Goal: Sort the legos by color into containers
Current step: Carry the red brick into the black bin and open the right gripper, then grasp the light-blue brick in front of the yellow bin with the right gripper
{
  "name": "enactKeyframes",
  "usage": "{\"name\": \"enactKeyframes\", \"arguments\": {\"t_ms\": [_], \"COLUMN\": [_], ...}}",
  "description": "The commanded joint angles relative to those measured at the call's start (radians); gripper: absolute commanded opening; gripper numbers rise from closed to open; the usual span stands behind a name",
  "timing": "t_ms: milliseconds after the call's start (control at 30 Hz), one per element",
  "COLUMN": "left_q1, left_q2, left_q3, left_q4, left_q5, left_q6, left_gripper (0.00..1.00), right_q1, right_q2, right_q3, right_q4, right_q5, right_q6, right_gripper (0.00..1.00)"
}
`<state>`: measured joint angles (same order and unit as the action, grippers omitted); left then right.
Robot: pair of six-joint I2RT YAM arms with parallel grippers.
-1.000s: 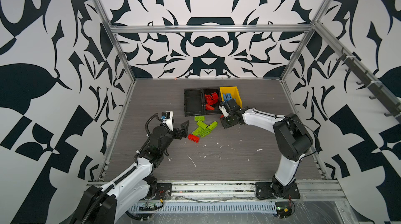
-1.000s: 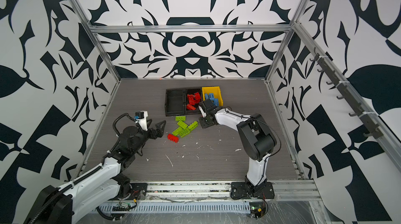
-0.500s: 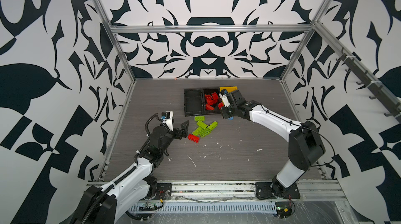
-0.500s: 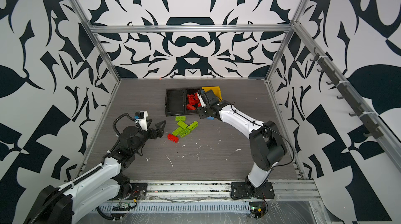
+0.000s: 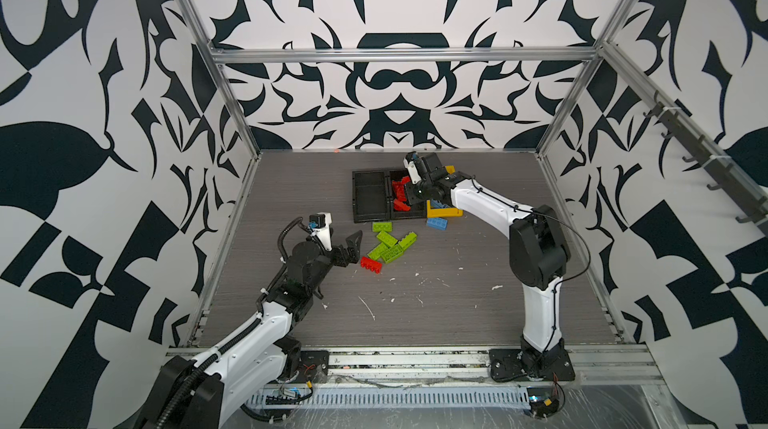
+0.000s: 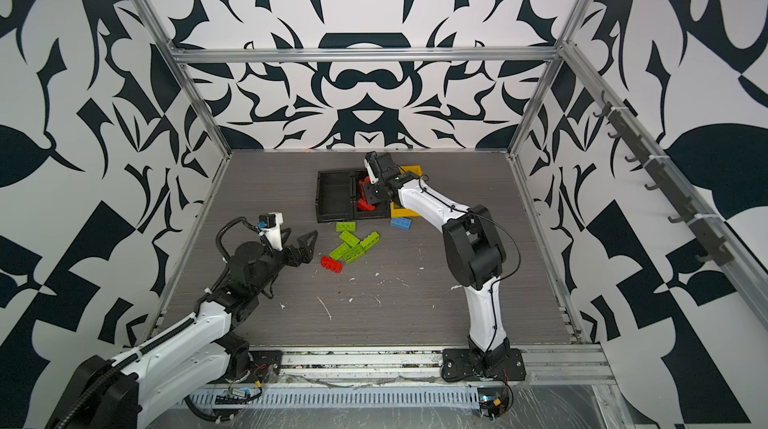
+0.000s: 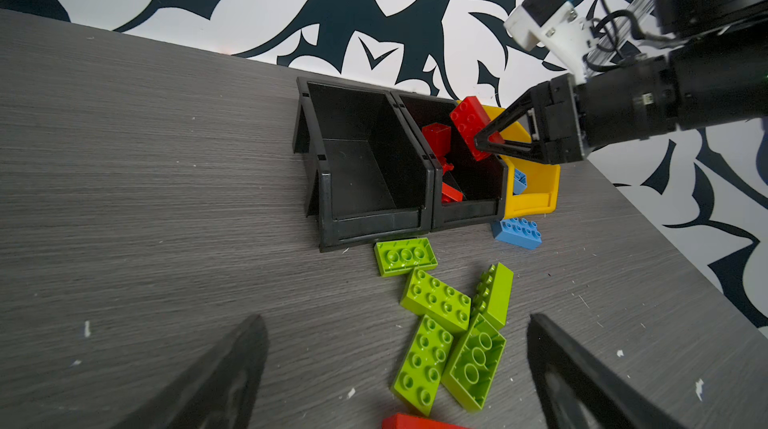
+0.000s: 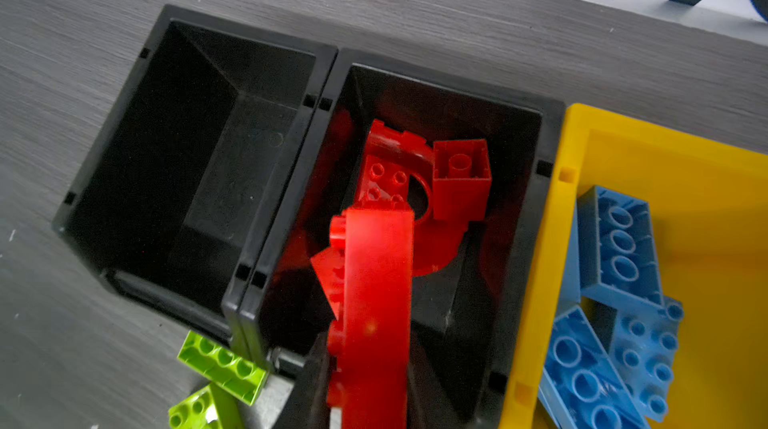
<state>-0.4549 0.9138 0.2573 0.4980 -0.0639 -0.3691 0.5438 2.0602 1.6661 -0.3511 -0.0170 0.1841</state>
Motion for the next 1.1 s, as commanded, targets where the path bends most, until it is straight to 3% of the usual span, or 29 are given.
{"name": "enactKeyframes", "arguments": {"t_ms": [0, 233, 567, 700, 933, 1067], "left_q1": [-0.004, -0.003, -0.004, -0.004, -0.004, -0.004], "left_q2": [-0.016, -0.015, -0.015, -0.015, -0.016, -0.012], "left_q3": [0.01, 0.012, 0.009, 0.011, 0.009, 0.009], "left_q4": [0.0, -0.001, 0.006, 0.007, 0.004, 0.008], "left_q5": [-0.01, -0.011, -0.006, -0.003, -0.004, -0.001], "left_q6": [0.008, 0.008, 0.004, 0.004, 0.001, -0.004], "left_gripper": [1.0, 1.0, 1.0, 1.0, 1.0, 1.0], "right_q1": [-0.005, -0.007, -0.008, -0.008, -0.008, -0.008], "right_q2": [-0.003, 0.046, -0.031, -0.161, -0.421, -0.486], "right_q3": [0.075, 0.114, 0.101, -0.03, -0.437, -0.584], "right_q4": [0.003, -0.012, -0.043, -0.004, 0.157, 0.219], "right_q5": [0.035, 0.044, 0.054, 0.059, 0.176, 0.2], "right_q6": [0.015, 0.019, 0.026, 0.056, 0.159, 0.21], "right_gripper": [0.25, 0.28, 0.62, 0.67, 0.74, 0.78]}}
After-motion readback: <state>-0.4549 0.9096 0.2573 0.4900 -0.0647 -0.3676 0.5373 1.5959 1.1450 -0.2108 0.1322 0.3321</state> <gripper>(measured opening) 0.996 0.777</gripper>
